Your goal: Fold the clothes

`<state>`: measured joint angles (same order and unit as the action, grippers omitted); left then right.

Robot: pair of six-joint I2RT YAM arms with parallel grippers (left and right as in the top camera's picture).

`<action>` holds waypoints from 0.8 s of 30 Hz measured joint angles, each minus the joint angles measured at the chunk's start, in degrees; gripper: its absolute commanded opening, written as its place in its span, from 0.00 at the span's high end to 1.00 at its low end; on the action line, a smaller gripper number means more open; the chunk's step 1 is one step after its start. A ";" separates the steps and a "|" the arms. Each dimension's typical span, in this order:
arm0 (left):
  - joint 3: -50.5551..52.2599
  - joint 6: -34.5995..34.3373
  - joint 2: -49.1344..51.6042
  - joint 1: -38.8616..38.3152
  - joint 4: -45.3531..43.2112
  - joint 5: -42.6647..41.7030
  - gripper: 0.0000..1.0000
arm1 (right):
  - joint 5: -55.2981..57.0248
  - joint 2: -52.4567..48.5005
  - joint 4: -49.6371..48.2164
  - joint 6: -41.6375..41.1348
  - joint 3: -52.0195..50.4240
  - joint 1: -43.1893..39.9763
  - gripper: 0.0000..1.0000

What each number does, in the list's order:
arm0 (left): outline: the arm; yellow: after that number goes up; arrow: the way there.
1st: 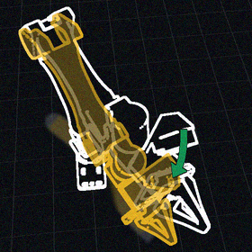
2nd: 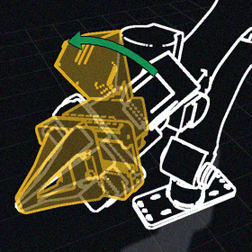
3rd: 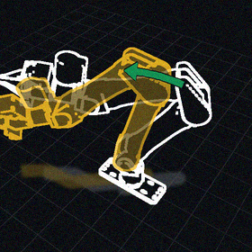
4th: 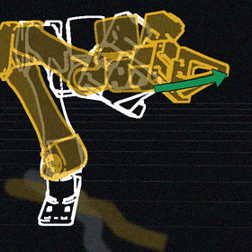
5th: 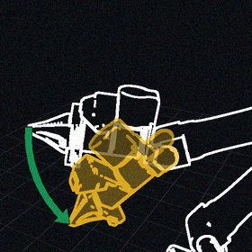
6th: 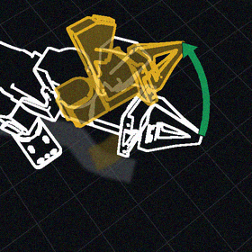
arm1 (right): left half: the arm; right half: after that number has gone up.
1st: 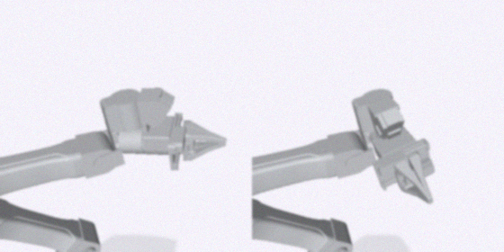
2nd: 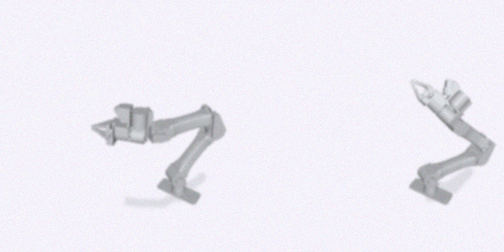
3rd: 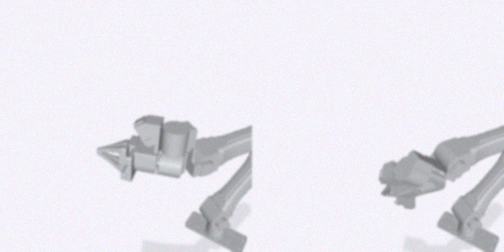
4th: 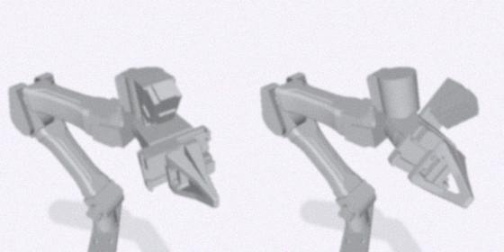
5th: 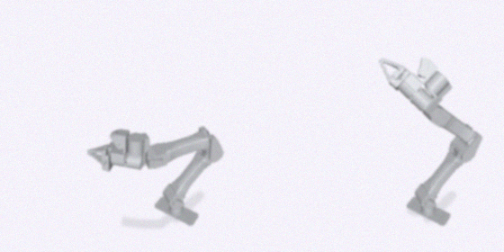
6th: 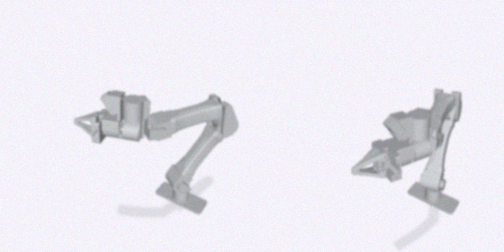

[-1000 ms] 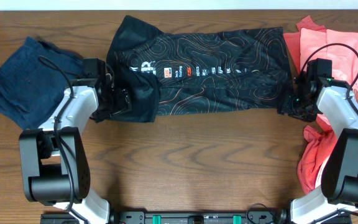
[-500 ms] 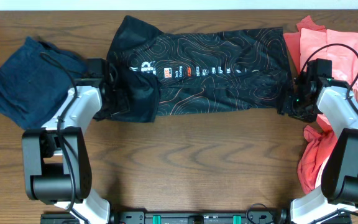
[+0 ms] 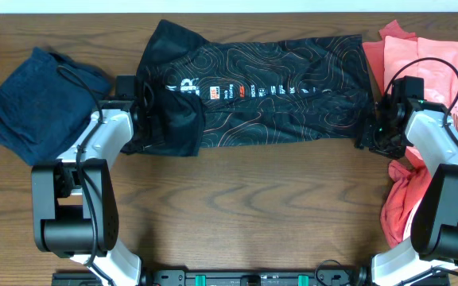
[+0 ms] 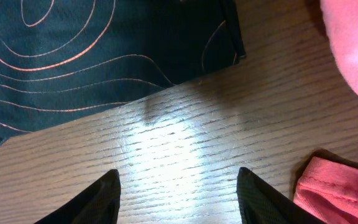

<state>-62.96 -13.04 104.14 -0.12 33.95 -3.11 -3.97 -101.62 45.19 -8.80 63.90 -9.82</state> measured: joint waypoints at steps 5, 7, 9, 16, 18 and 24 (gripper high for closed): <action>0.00 0.00 0.00 0.00 0.57 2.10 0.43 | 0.00 0.00 0.02 0.02 0.00 0.00 0.42; 0.02 -0.04 0.00 0.00 0.55 2.73 0.43 | 0.02 0.00 0.09 -0.02 0.00 0.00 0.41; 0.07 -0.07 0.00 0.00 0.42 3.41 0.43 | 0.02 0.00 0.13 -0.02 0.00 0.00 0.41; 1.73 -0.22 0.00 0.00 -0.20 3.98 0.45 | 0.15 0.00 0.22 -0.02 0.00 0.00 0.41; 2.32 -0.39 0.00 0.00 -0.92 4.02 0.66 | 0.15 0.00 0.28 -0.02 0.00 0.00 0.41; 2.58 -0.42 0.00 0.00 -1.18 3.61 0.94 | 0.17 0.00 0.37 -0.02 0.00 0.00 0.41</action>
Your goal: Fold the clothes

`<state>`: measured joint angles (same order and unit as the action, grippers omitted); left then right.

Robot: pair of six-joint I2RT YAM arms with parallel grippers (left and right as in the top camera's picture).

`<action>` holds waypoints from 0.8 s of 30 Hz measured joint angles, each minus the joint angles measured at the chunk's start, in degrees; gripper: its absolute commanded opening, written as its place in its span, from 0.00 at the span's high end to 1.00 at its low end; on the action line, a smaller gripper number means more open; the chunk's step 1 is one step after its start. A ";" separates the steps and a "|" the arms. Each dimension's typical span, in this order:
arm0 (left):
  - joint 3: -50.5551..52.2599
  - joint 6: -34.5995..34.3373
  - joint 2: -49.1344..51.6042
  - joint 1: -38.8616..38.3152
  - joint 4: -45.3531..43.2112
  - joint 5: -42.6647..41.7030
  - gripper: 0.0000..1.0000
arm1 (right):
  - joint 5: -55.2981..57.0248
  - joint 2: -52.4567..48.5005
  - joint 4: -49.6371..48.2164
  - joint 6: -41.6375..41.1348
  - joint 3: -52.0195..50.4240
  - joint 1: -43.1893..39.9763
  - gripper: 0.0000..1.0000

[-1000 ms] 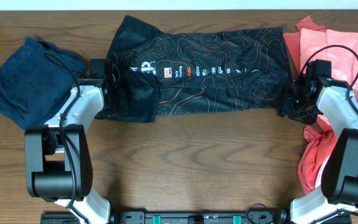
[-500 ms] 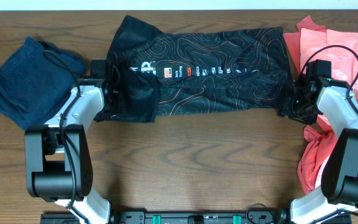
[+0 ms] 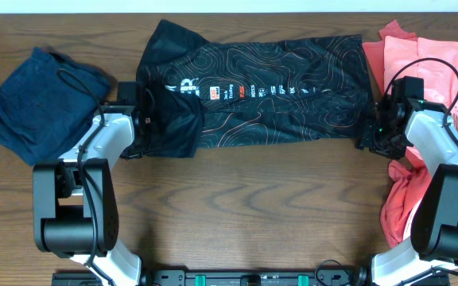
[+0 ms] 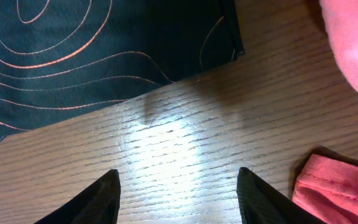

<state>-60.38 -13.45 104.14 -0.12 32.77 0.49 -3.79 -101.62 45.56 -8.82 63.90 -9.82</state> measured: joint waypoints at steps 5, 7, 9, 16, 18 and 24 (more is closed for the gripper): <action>-0.24 0.02 -0.46 0.00 3.63 -3.65 0.94 | 0.20 0.00 0.07 -0.02 0.00 0.00 0.41; -0.68 0.07 -1.25 0.00 4.15 -6.84 0.93 | 0.24 0.00 0.02 -0.02 0.00 0.00 0.41; -1.68 0.04 -2.47 0.00 2.97 -11.58 0.94 | 0.37 -0.02 0.02 -0.02 0.00 0.00 0.41; -3.74 -3.21 -6.82 -0.04 -19.78 -28.13 0.92 | 0.63 0.00 0.02 -0.15 0.00 0.00 0.41; -3.93 -5.77 -6.86 -0.04 -27.63 -30.23 0.63 | 0.63 0.00 0.04 -0.15 0.00 0.00 0.41; -4.28 -9.81 -6.95 0.04 -28.09 -32.39 0.29 | 0.66 0.00 0.07 -0.15 -0.02 0.00 0.41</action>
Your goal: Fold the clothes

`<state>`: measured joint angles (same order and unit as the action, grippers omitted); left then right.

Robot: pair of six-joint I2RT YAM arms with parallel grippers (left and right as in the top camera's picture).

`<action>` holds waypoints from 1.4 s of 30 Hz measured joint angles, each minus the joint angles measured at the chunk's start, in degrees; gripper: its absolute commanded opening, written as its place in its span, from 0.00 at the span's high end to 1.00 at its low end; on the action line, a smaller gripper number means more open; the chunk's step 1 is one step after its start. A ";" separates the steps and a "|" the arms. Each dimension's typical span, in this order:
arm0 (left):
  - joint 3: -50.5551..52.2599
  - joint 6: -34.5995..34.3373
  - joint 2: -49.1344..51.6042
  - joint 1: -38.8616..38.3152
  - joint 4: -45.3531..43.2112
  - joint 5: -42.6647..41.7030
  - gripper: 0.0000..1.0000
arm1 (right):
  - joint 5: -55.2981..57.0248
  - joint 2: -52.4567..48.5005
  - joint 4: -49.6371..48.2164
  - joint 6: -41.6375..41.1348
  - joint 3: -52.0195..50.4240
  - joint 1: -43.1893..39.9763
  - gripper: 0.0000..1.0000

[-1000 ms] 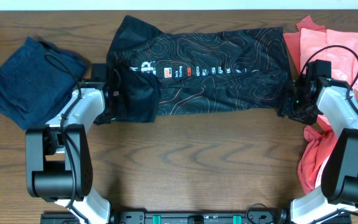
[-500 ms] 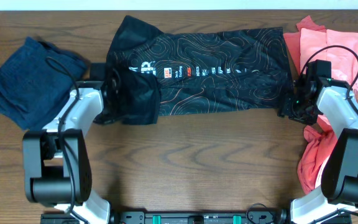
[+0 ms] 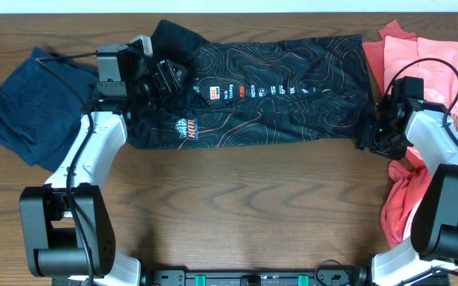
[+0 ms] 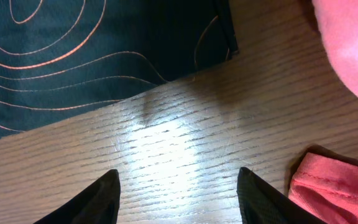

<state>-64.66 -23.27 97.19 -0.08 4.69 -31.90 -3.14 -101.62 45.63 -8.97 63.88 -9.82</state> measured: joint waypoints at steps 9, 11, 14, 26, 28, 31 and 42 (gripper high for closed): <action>-0.13 1.22 0.00 1.84 26.18 16.06 0.23 | 0.02 0.00 -0.66 -0.07 0.00 0.00 0.34; -0.09 0.68 0.00 2.67 26.91 19.02 0.21 | 0.02 0.00 -1.01 -0.28 -0.02 0.00 0.33; -0.07 -0.81 0.15 3.80 26.82 22.32 0.20 | 0.02 0.00 -1.14 -0.85 -0.02 0.00 0.33; 0.11 -3.63 9.70 4.57 24.61 28.52 0.20 | 0.02 0.00 -0.81 -1.29 -0.02 0.00 0.32; 0.24 -3.96 10.47 4.57 24.09 28.79 0.30 | 0.02 0.00 -0.66 -1.31 -0.02 0.00 0.30; 0.26 -4.61 10.51 4.57 22.88 28.98 0.65 | 0.02 0.00 -0.70 -1.31 -0.02 0.00 0.30; 0.33 -3.43 10.51 4.72 28.15 29.11 0.94 | 0.02 0.00 -3.82 -4.17 -0.11 0.00 0.25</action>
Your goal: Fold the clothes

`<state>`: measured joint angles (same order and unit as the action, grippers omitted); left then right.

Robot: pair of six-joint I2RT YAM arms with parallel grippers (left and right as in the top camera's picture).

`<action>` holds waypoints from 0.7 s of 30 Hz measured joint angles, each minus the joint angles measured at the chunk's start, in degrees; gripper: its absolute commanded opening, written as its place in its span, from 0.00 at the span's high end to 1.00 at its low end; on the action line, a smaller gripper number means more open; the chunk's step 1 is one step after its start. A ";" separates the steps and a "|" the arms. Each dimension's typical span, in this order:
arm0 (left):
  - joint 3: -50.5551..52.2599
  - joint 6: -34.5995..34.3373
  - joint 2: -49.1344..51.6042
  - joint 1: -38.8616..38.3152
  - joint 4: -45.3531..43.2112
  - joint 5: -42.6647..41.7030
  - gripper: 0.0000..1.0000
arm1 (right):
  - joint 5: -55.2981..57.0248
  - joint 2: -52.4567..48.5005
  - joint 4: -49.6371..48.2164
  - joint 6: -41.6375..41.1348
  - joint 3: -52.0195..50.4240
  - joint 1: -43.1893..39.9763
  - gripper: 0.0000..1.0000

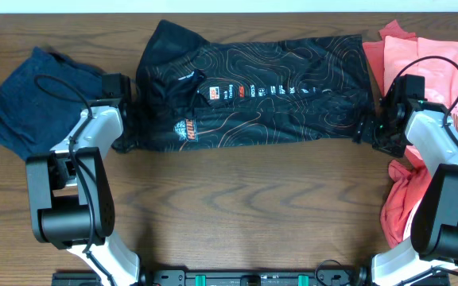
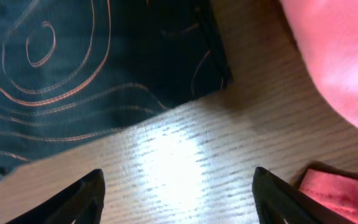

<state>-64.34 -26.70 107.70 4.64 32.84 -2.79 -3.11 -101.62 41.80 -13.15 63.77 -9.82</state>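
Observation:
A black shirt with thin orange contour lines lies spread along the far side of the table, a small logo showing near its lower left. My left gripper is at the shirt's left edge; its jaws are hidden against the dark cloth. My right gripper sits by the shirt's lower right corner. In the right wrist view that gripper stands wide open over bare wood, nothing between its fingers, with the shirt's corner a little ahead.
A heap of dark blue denim lies at the far left. Coral pink clothes are piled at the right edge, close beside my right gripper, with a pink fold by its right finger. The brown wooden table stretches toward the front.
My left gripper has gone from the shirt's upper left, where cloth was bunched at it, to the left edge. The shirt's left part now lies flatter. The right gripper shifted slightly toward the corner.
At first a dark flap lay folded over the shirt's left part, with my left gripper on it. Then the gripper was up at the upper left corner, the flap was turned back and a logo showed. Now that side lies spread. My right gripper stayed open by the right corner.

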 measured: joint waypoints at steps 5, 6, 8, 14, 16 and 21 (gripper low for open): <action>-0.09 0.28 -0.22 1.42 6.54 -0.02 0.94 | -0.09 -0.13 -2.19 -2.73 -0.15 0.00 0.24; -0.09 0.39 -0.22 1.70 7.13 -0.02 0.94 | -0.26 -0.39 -2.84 -3.06 -0.15 0.00 0.24; -0.09 0.63 -0.22 2.14 7.69 -0.02 0.94 | -0.81 -1.22 -4.07 -3.56 -0.15 0.00 0.24; -0.09 1.05 -0.22 2.32 7.89 -0.02 0.94 | -1.42 -5.92 -10.43 -5.51 -0.04 0.02 0.30; -0.09 1.05 -0.22 2.34 7.93 -0.02 0.94 | -1.44 -6.54 -12.44 -6.12 0.09 0.02 0.40; -0.09 1.31 -0.22 2.32 8.11 0.00 0.94 | -1.68 -7.96 -15.96 -7.50 0.42 0.00 0.93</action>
<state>-64.42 -25.39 107.48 6.96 40.95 -2.79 -4.80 -109.58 25.85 -20.64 64.18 -9.82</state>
